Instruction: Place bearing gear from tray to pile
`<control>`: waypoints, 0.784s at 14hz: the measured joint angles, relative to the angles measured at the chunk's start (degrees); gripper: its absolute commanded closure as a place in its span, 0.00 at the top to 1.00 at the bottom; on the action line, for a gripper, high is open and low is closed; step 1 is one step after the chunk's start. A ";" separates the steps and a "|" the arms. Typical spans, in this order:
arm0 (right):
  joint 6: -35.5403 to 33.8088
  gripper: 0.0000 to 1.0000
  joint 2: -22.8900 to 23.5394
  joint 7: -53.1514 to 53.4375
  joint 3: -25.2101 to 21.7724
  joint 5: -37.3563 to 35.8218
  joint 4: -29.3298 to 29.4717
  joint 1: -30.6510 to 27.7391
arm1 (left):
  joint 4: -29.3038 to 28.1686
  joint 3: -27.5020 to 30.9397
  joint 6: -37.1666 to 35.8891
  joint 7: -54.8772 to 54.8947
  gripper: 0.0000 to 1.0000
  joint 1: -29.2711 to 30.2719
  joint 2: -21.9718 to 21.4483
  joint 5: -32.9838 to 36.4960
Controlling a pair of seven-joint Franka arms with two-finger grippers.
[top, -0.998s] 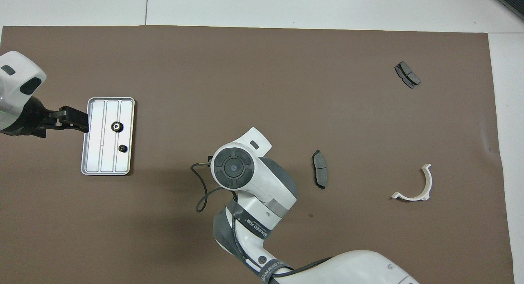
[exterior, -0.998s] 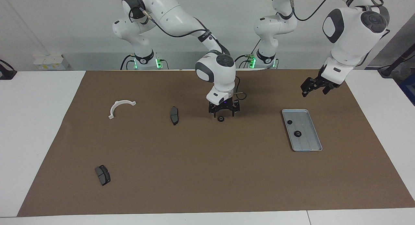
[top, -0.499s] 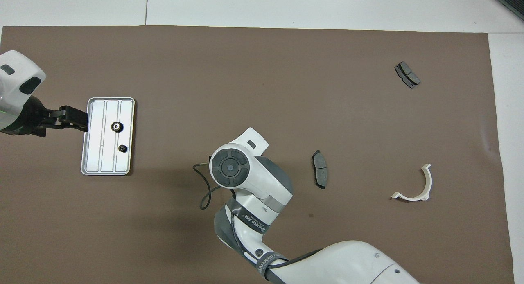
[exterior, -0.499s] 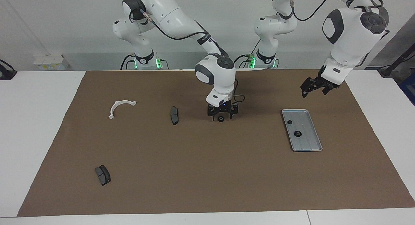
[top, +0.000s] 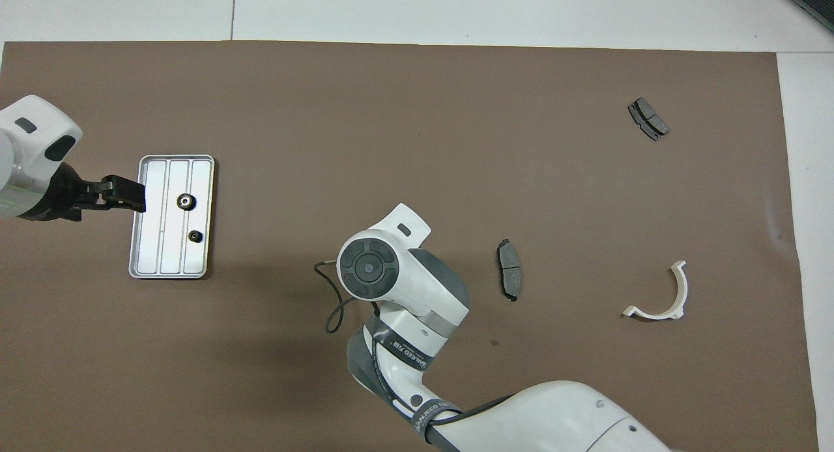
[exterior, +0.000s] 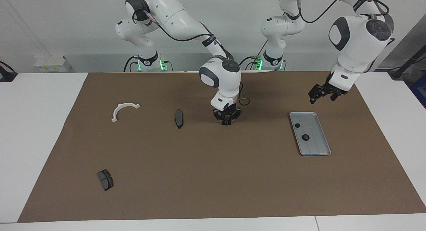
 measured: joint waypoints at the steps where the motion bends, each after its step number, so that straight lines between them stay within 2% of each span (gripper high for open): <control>1: 0.00 0.00 -0.25 0.00 -0.12 0.00 0.15 -0.24 | -2.22 0.06 2.72 0.02 1.00 0.43 -0.10 0.00; 3: -0.14 0.00 -2.07 0.00 -0.49 -0.01 0.10 -2.03 | -6.61 0.08 8.25 0.03 1.00 0.82 -0.01 0.00; 7: -1.61 0.00 -10.36 -3.35 -0.63 -0.03 -5.25 -10.25 | -12.30 0.00 17.11 0.03 0.74 0.83 1.28 0.00; 11: -1.72 0.00 -17.10 -13.90 -0.69 -0.03 -14.19 -21.27 | -14.00 0.00 23.56 -0.06 0.69 0.85 3.18 0.00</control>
